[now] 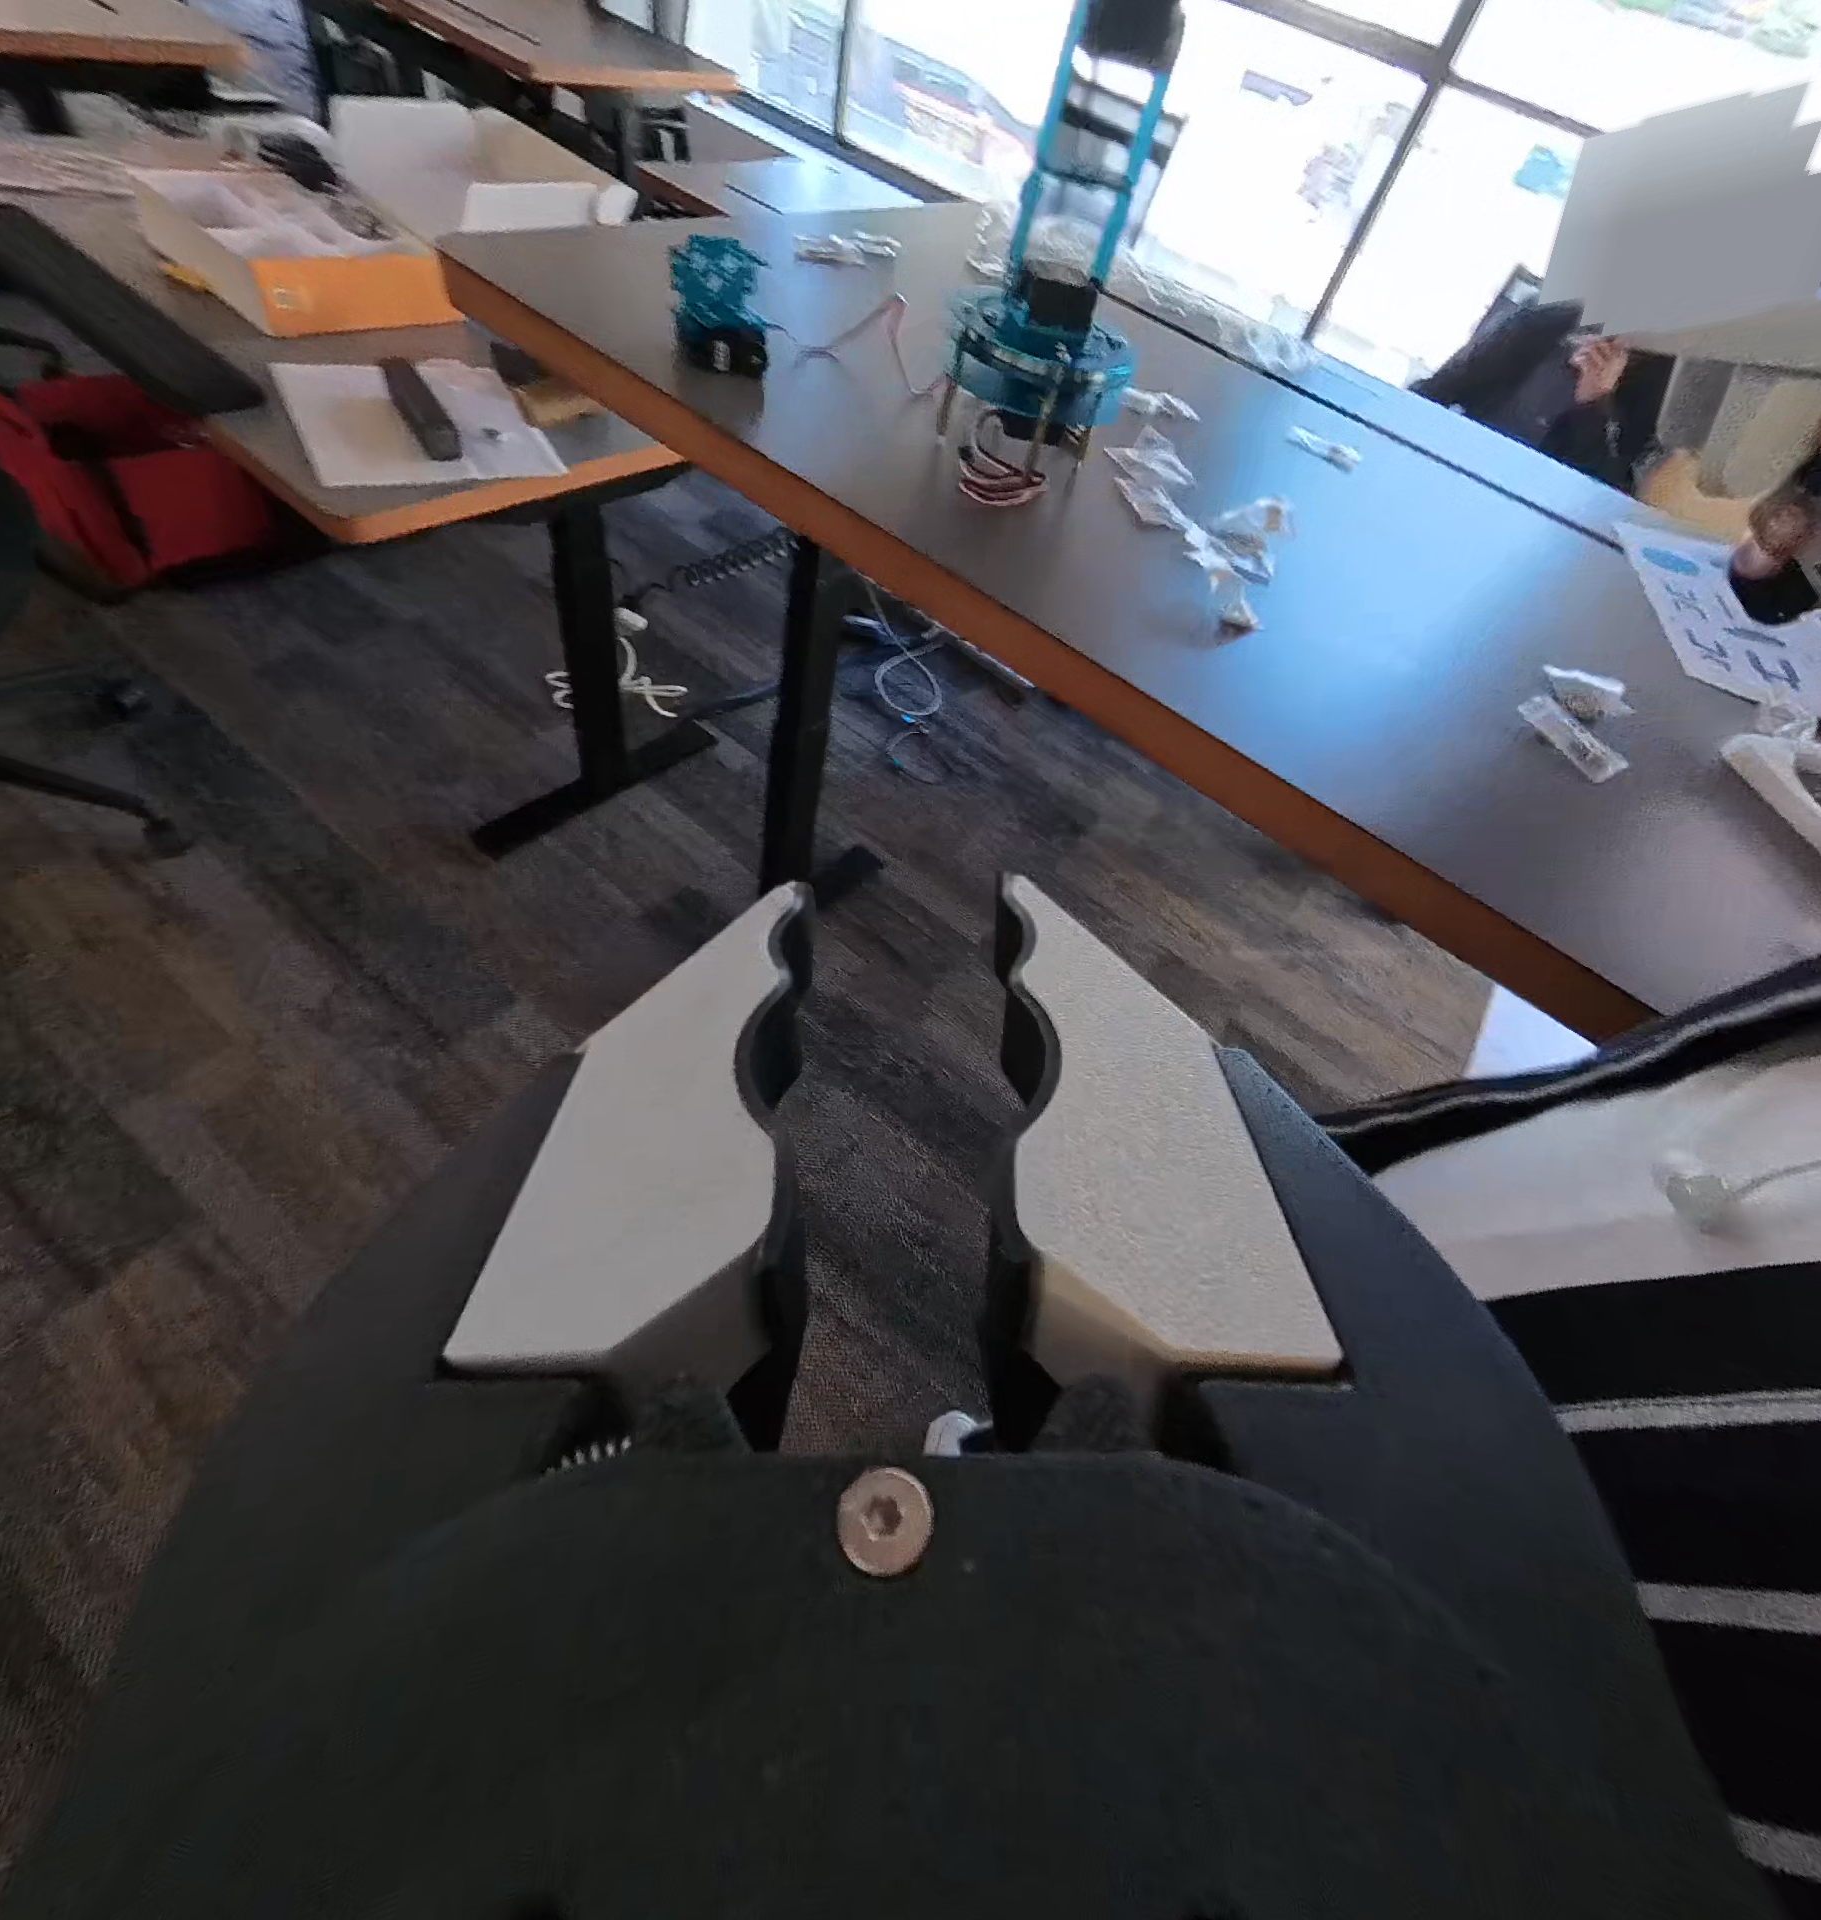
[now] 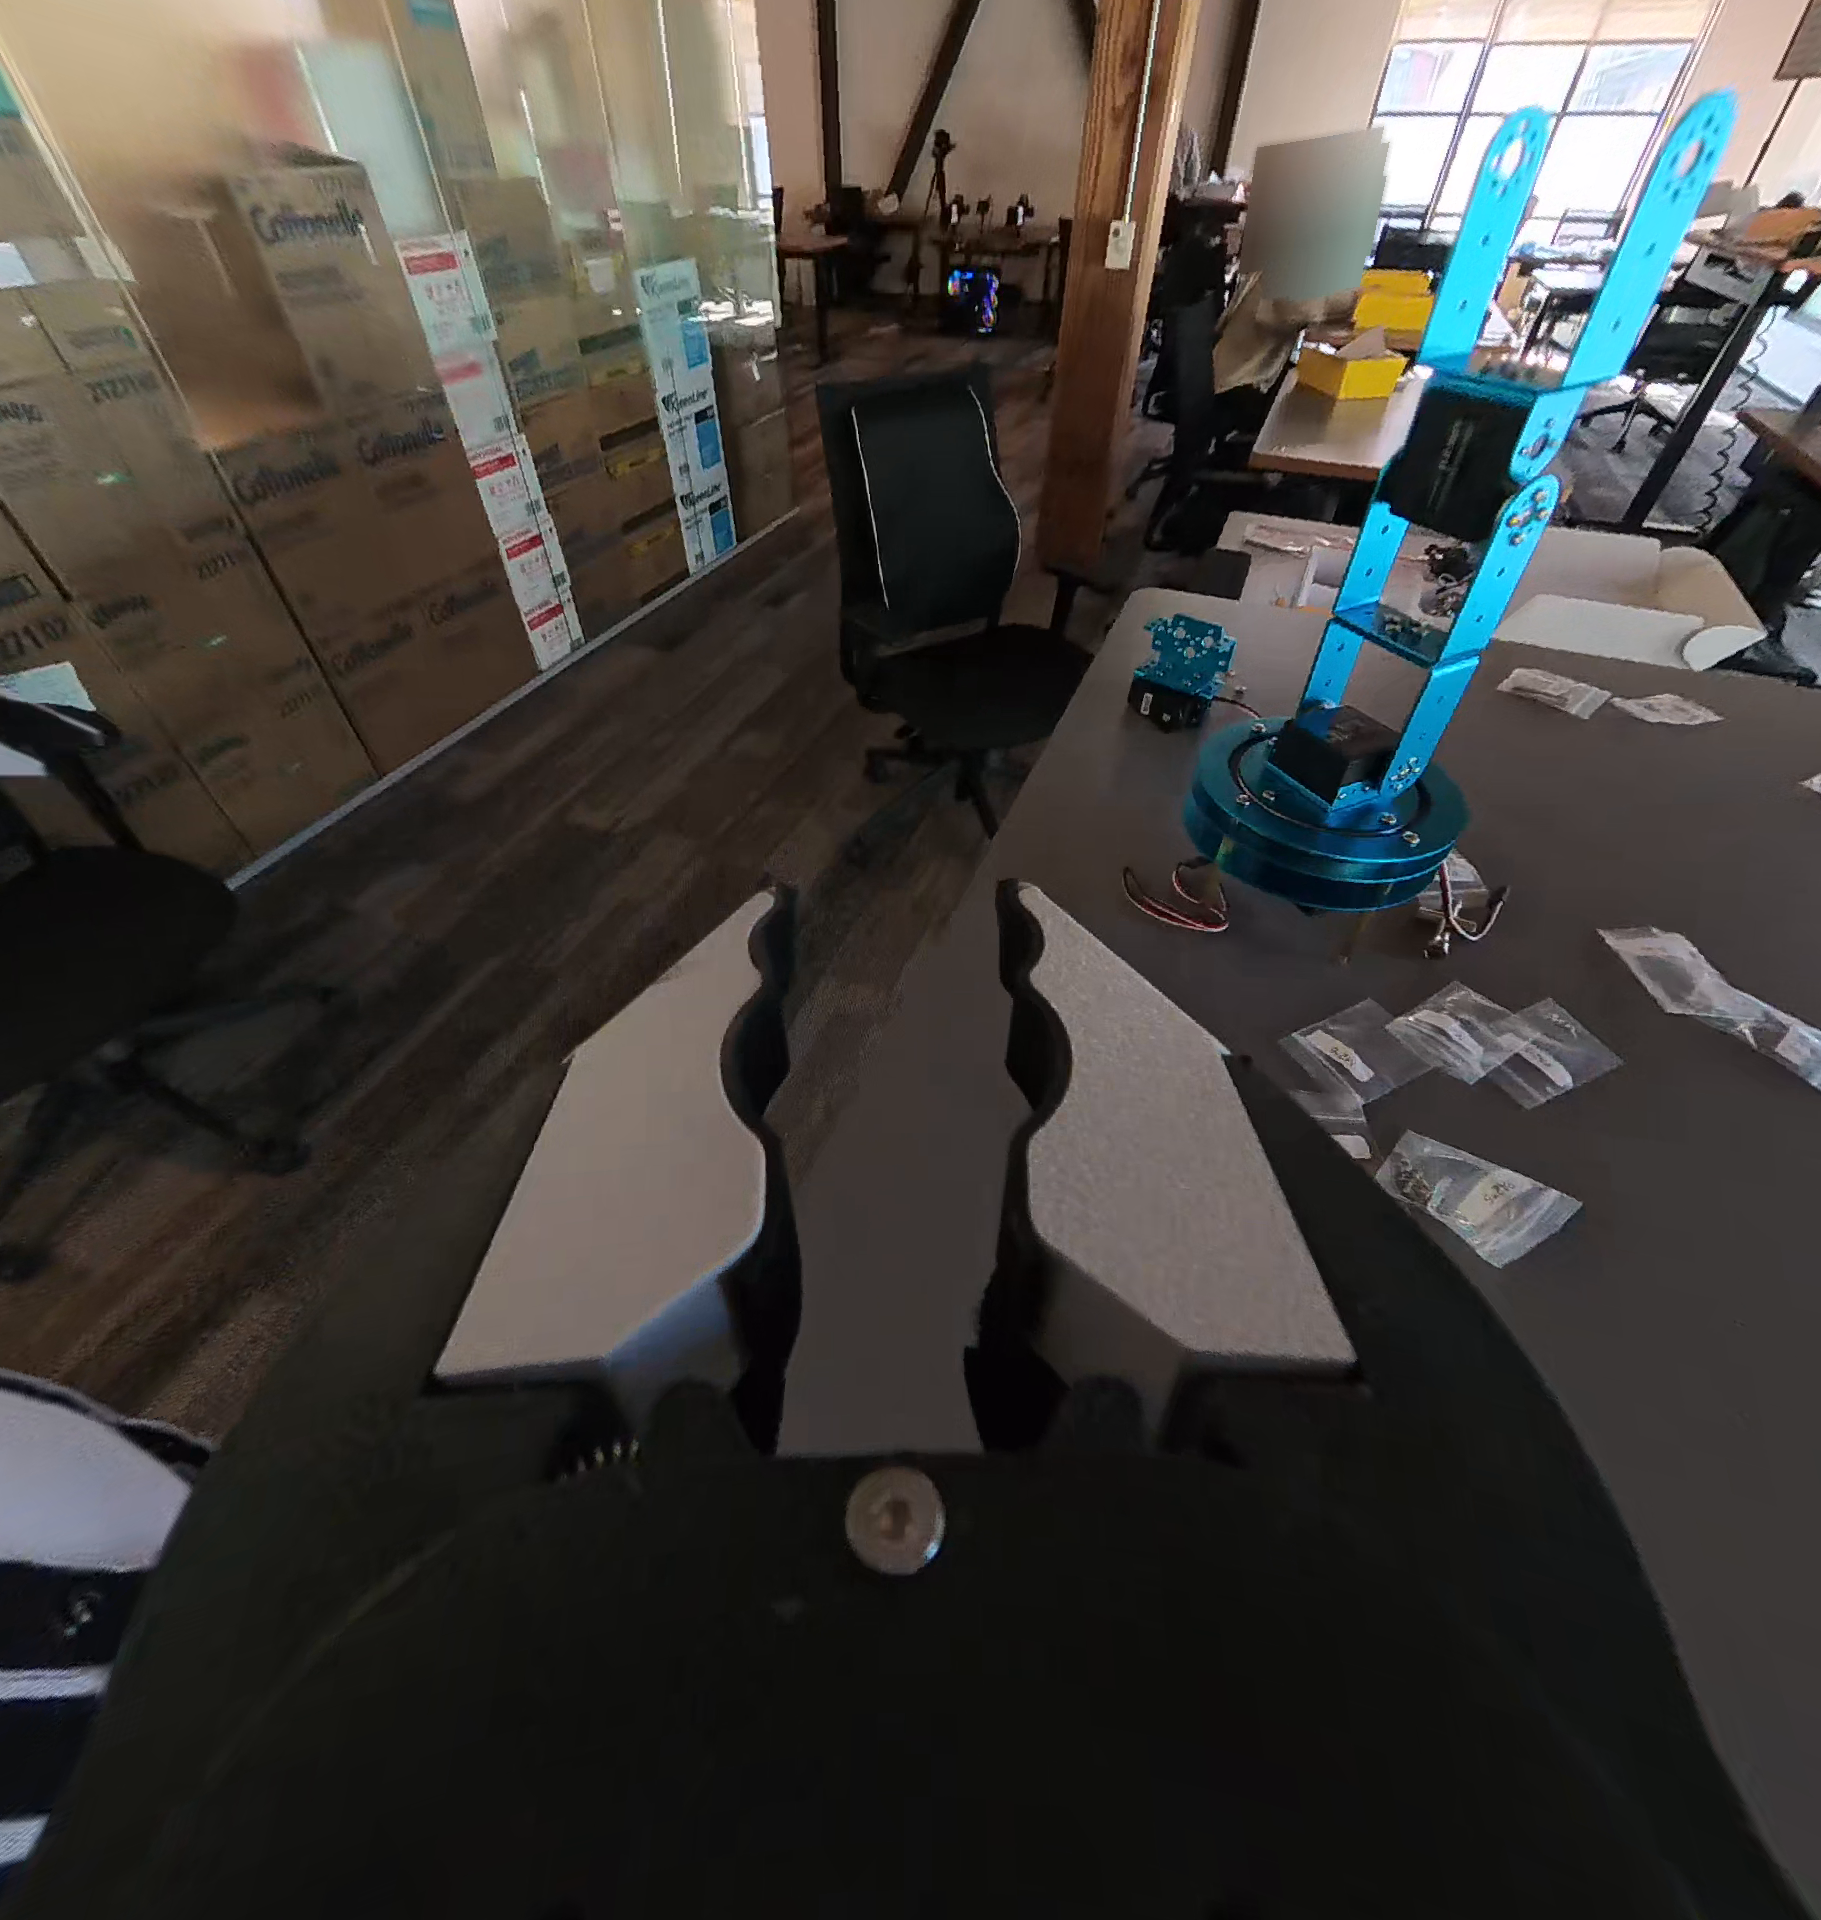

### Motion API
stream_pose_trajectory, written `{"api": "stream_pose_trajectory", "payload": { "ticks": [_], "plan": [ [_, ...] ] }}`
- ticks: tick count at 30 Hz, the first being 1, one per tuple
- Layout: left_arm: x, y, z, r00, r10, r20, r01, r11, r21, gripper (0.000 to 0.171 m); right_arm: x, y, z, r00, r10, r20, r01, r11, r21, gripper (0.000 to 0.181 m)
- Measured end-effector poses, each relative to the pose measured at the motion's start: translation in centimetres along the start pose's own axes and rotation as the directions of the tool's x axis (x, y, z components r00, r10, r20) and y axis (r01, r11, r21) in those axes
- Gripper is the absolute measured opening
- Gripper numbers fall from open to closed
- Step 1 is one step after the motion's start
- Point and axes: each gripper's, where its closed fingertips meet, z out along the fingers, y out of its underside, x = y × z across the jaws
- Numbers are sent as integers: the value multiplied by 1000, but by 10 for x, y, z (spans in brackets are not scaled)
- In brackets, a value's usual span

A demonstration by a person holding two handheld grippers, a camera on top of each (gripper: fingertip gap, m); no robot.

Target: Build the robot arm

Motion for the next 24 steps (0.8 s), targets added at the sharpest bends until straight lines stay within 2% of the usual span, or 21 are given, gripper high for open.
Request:
{"api": "stream_pose_trajectory", "payload": {
  "ticks": [4, 9, 13, 17, 19, 21, 22, 24],
  "plan": [
    [-25, -2, 51, 996, 65, -60, -70, 995, -78, 42, 10, 7, 17, 1000, 6, -4, -6, 1000, -12, 37],
    [-66, -16, 111, 977, 31, -209, -48, 996, -77, 44, 14, 16, 52, 999, -24, -44, 21, 997, -71, 38],
    [-108, -28, 162, 943, 78, -325, -108, 991, -76, 48, 3, 22, 93, 996, -39, -79, 28, 991, -132, 38],
    [-157, -44, 220, 868, 179, -462, -249, 964, -93, 49, -1, 25, 137, 975, -71, -213, 36, 986, -162, 38],
    [-172, -54, 245, 813, 187, -551, -300, 946, -123, 49, -3, 25, 163, 954, 30, -299, -72, 989, -129, 39],
    [-186, -66, 268, 758, 237, -607, -371, 923, -102, 47, -22, 22, 195, 953, 158, -260, -181, 981, -67, 38],
    [-192, -71, 282, 738, 270, -619, -403, 912, -82, 47, -27, 26, 208, 951, 170, -259, -194, 978, -71, 38],
    [-199, -78, 308, 700, 294, -651, -441, 895, -70, 47, -25, 41, 224, 933, 131, -335, -189, 971, -145, 40]
  ]
}}
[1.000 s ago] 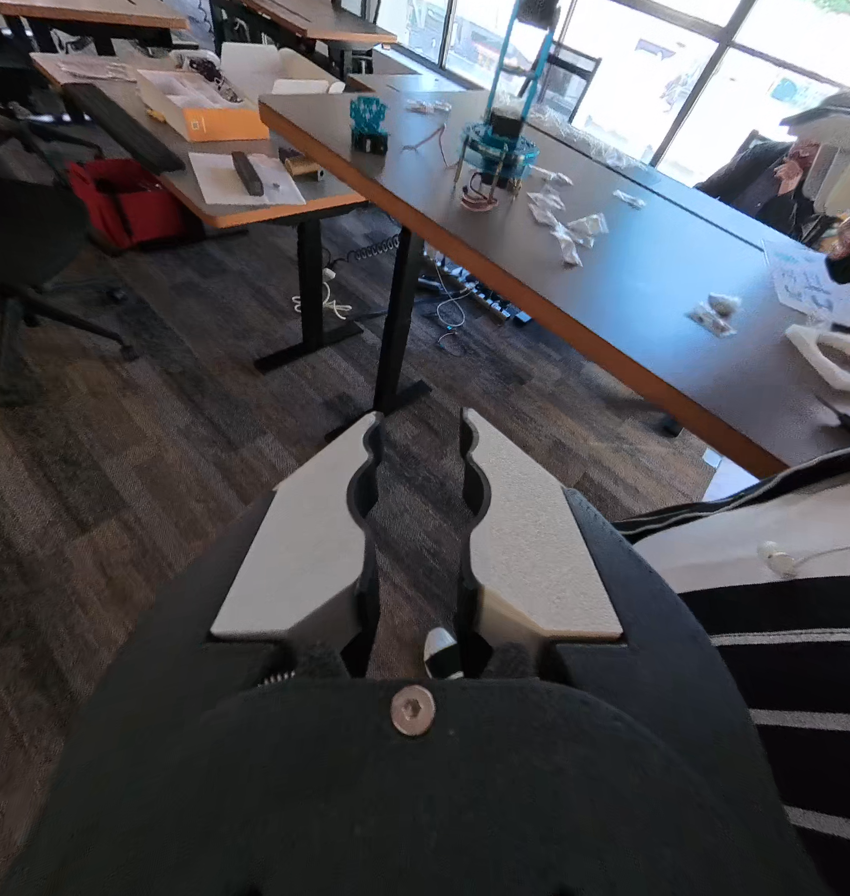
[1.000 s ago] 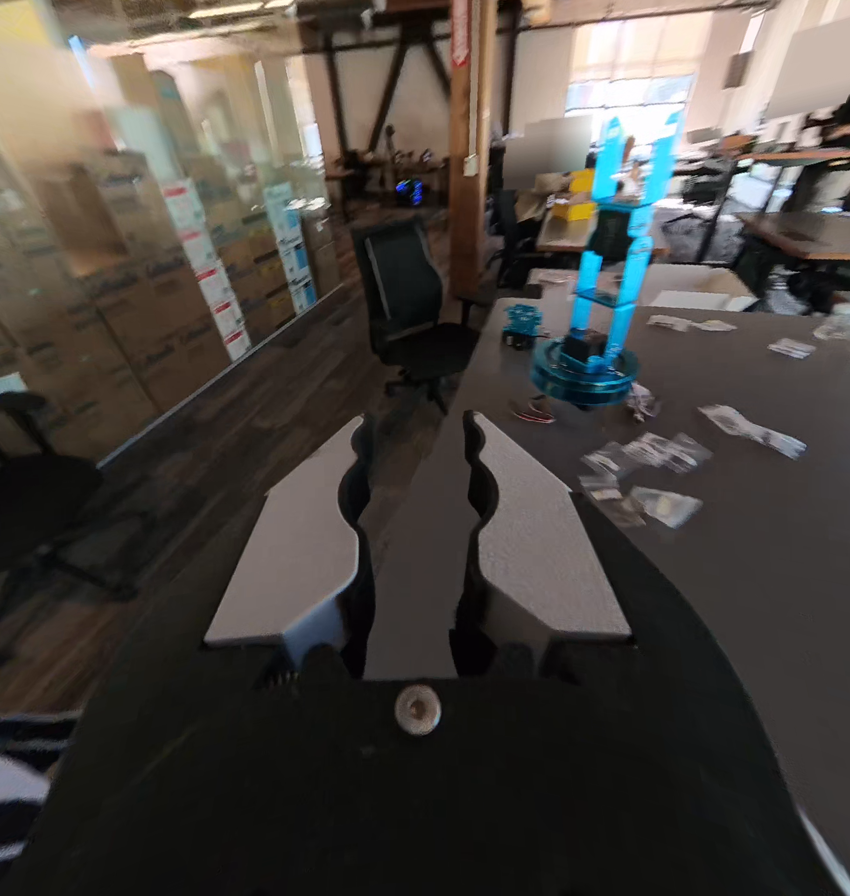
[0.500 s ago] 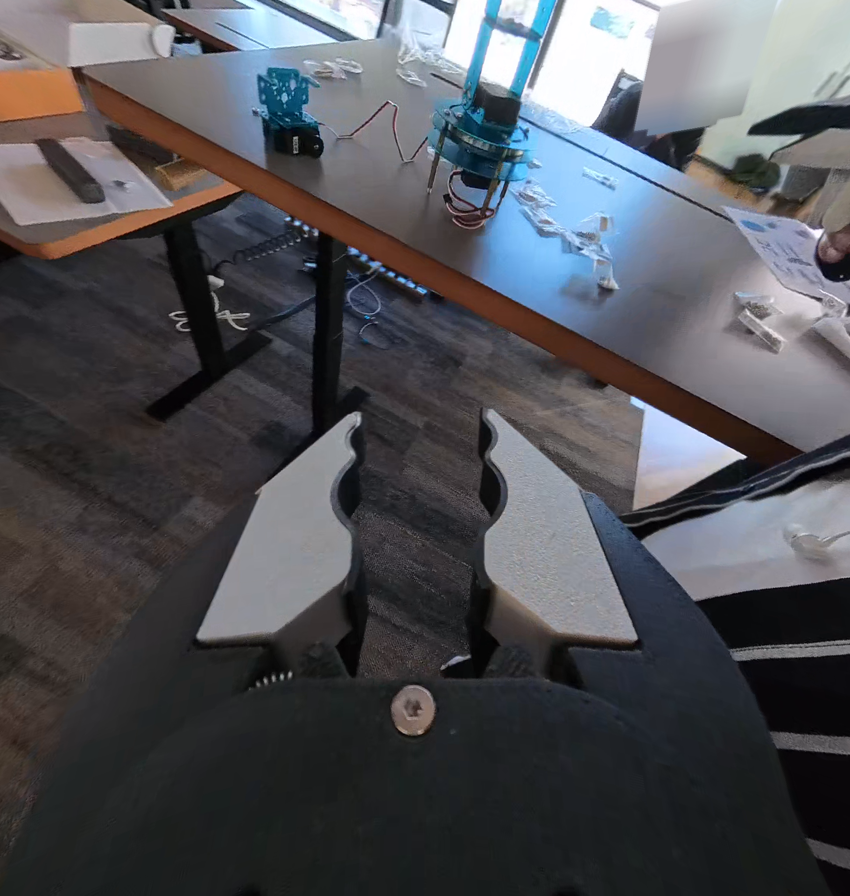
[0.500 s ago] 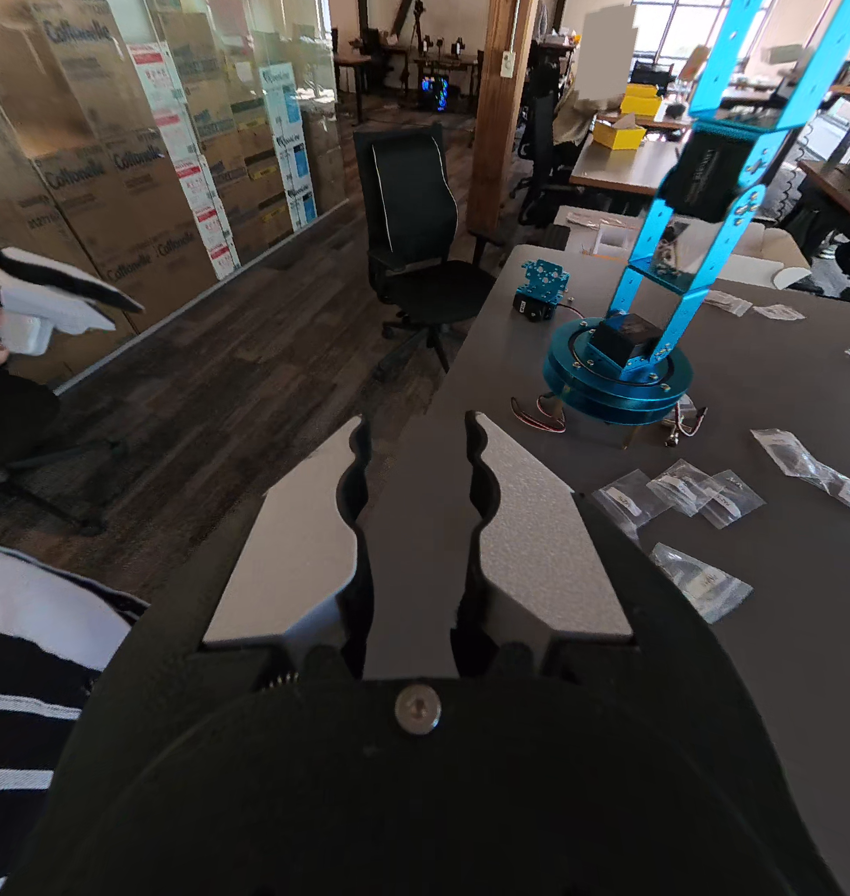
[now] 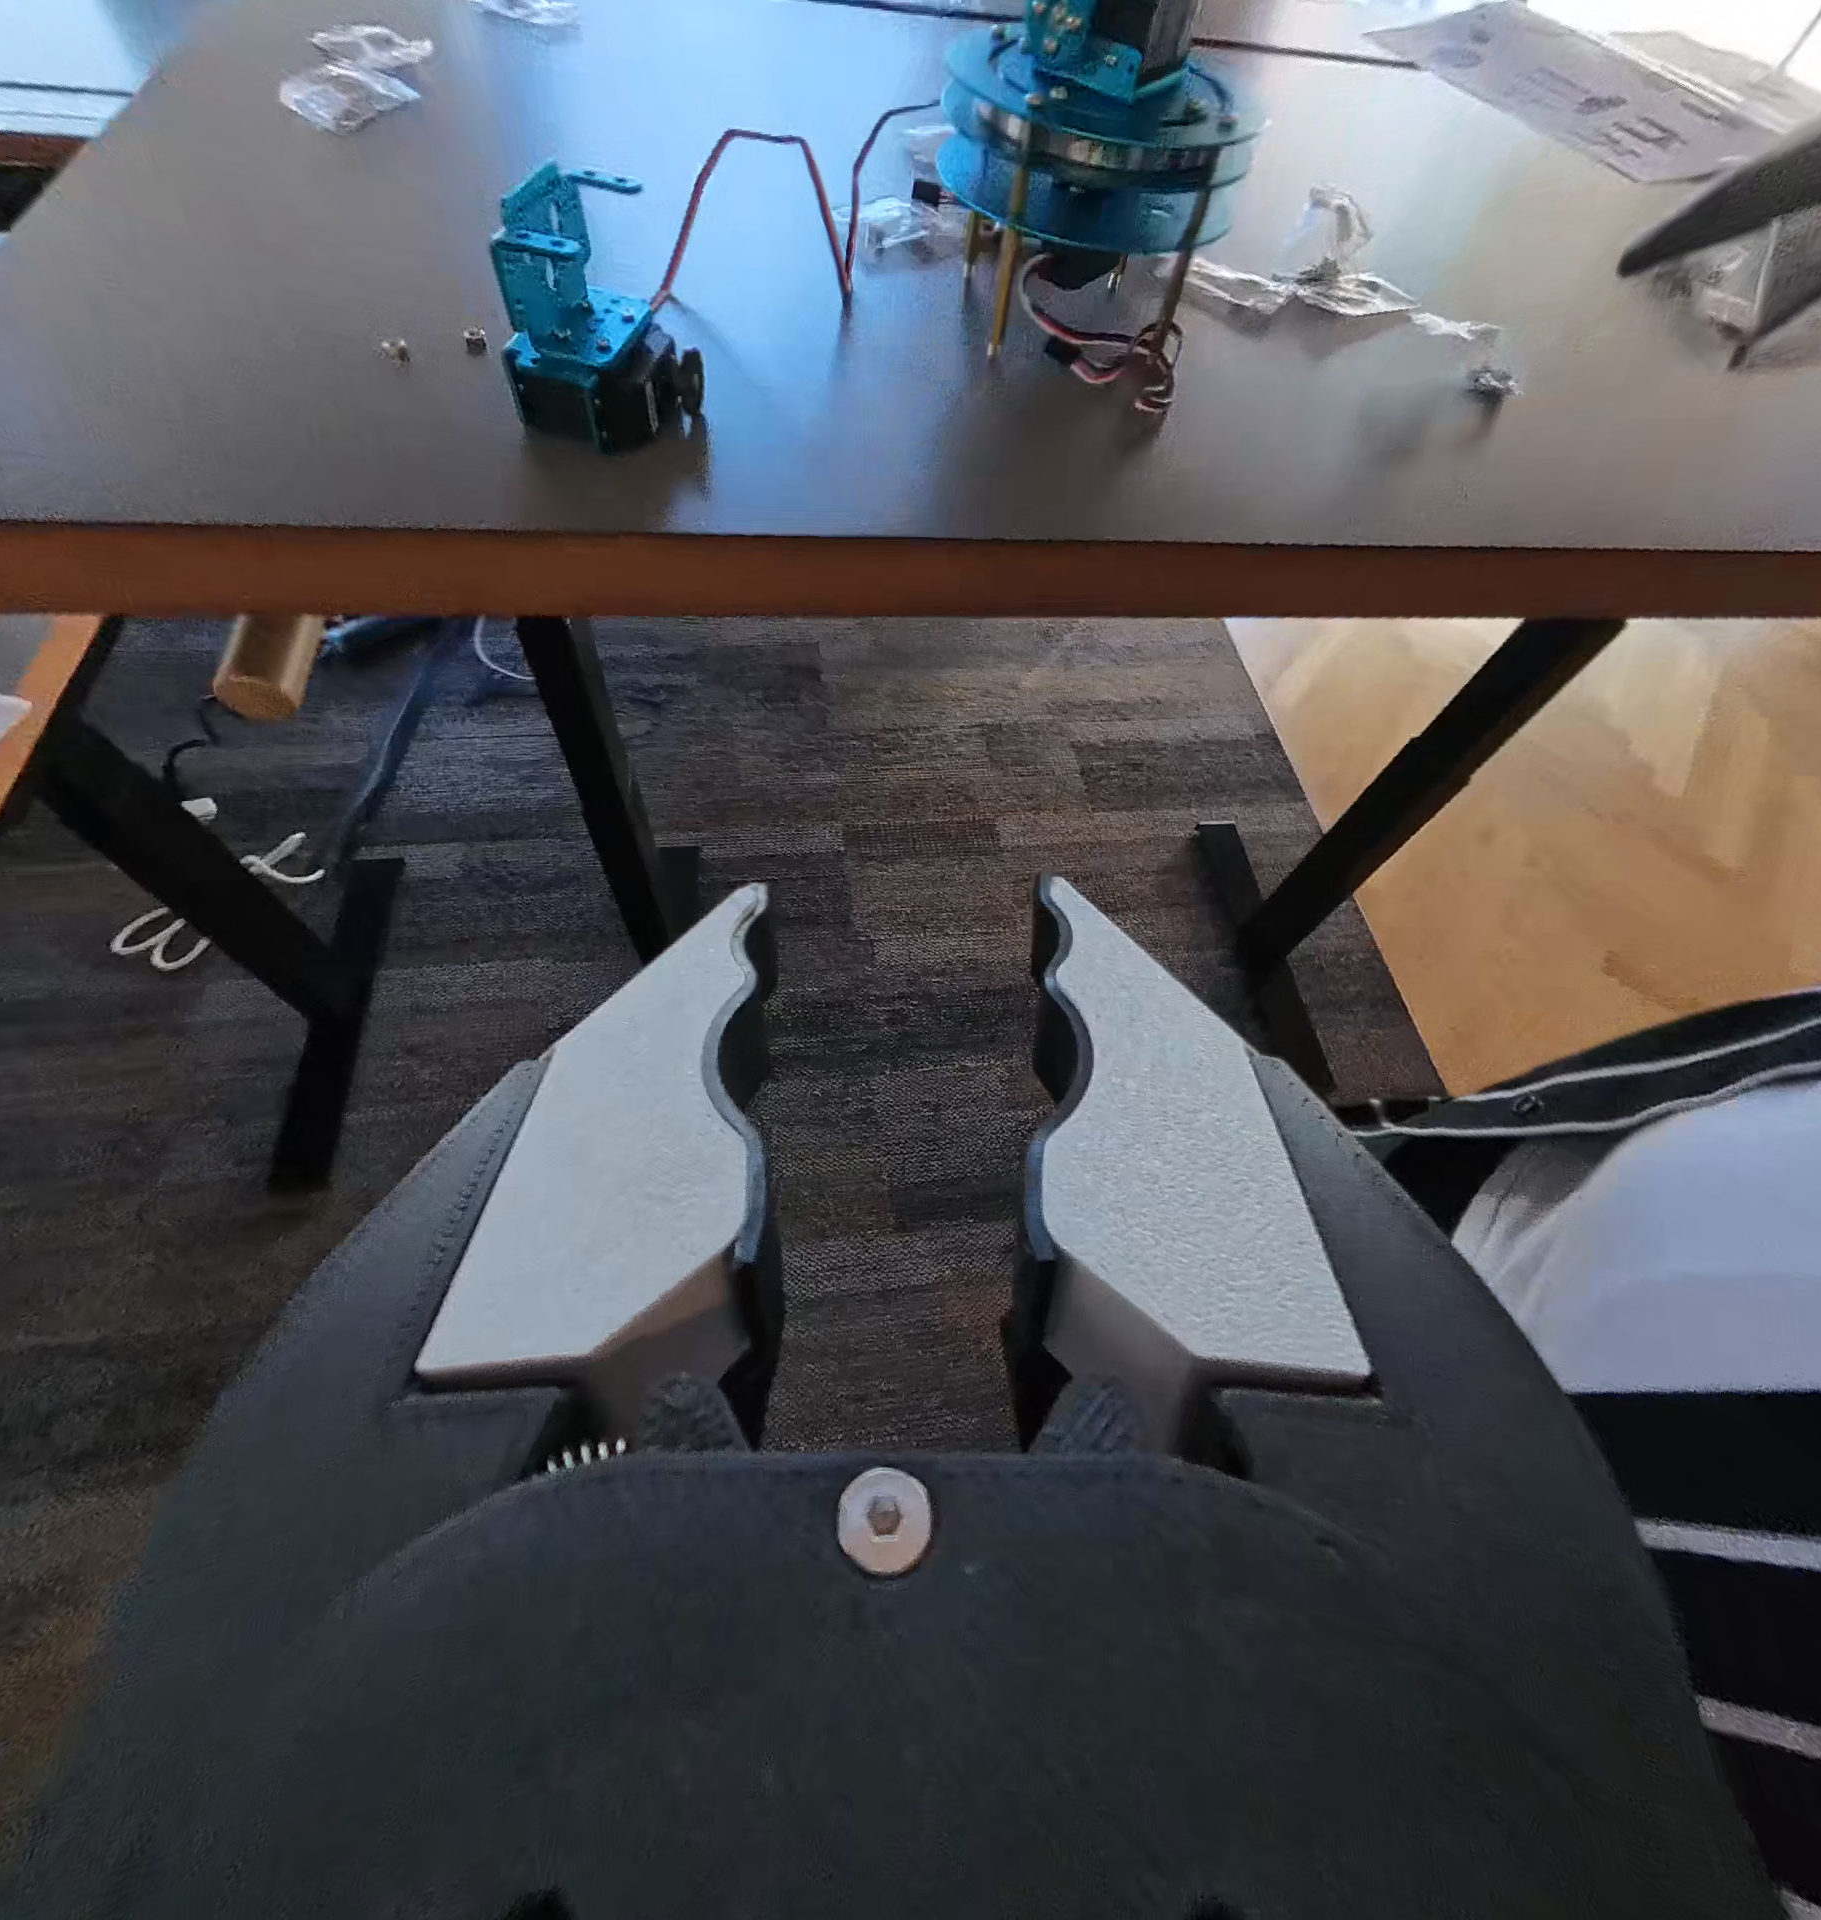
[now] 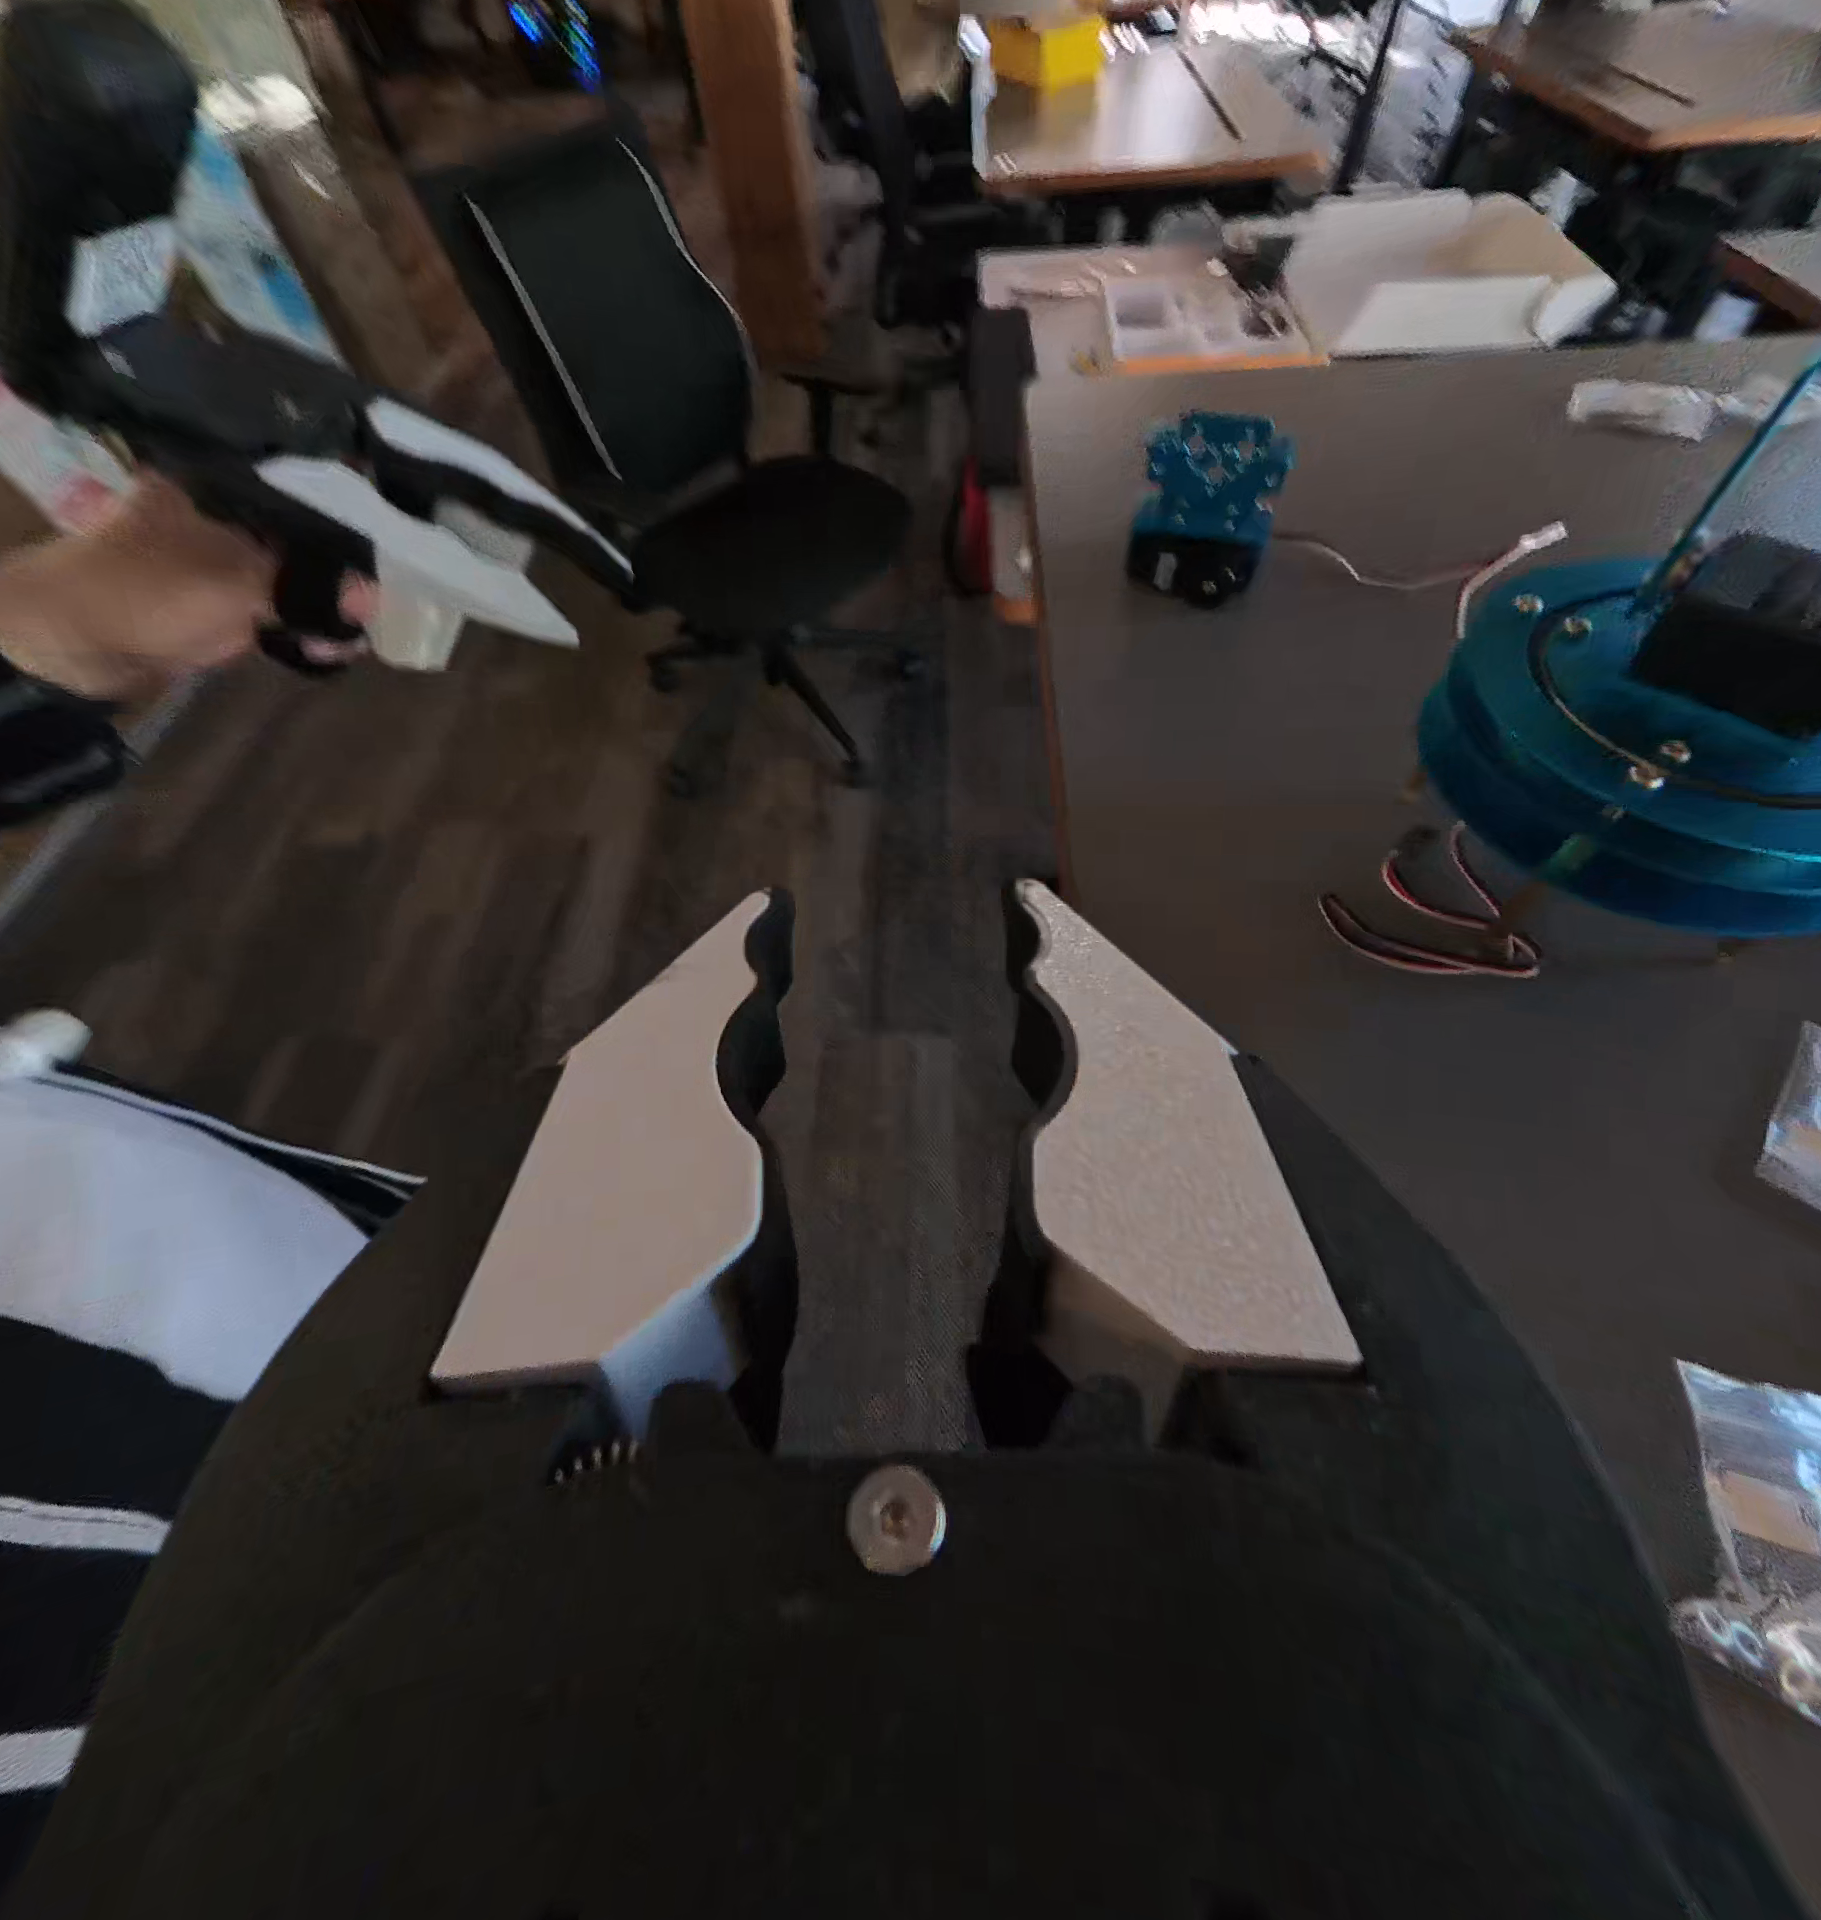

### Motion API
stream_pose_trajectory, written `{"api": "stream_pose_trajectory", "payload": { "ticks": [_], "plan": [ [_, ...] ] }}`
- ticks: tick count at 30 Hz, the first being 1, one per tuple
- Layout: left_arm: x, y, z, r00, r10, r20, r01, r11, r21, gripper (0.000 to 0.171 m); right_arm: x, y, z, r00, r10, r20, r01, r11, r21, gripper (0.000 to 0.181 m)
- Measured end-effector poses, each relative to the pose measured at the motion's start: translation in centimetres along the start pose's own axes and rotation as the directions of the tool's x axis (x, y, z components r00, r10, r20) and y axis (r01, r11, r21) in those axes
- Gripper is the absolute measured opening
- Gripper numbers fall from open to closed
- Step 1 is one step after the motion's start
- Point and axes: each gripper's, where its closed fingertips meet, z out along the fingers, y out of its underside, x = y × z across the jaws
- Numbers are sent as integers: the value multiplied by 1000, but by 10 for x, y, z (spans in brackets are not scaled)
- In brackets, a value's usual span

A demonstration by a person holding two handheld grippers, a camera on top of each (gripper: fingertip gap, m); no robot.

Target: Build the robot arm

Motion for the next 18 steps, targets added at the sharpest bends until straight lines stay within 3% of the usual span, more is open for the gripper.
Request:
{"api": "stream_pose_trajectory", "payload": {
  "ticks": [6, 10, 13, 18],
  "plan": [
    [-54, -37, 52, 998, 10, -65, -4, 995, 98, 51, 2, 12, 34, 993, -40, -115, 32, 997, -70, 44],
    [-92, -65, 94, 1000, -20, -21, 22, 990, 139, 67, 13, 15, 66, 997, 20, -80, -25, 998, -63, 45],
    [-106, -81, 125, 999, 36, -3, -35, 989, 143, 75, 21, 4, 90, 997, 59, -42, -59, 998, -17, 45],
    [-110, -89, 179, 991, 114, -64, -110, 992, 69, 77, 45, -7, 117, 992, 77, -96, -80, 997, -24, 46]
  ]
}}
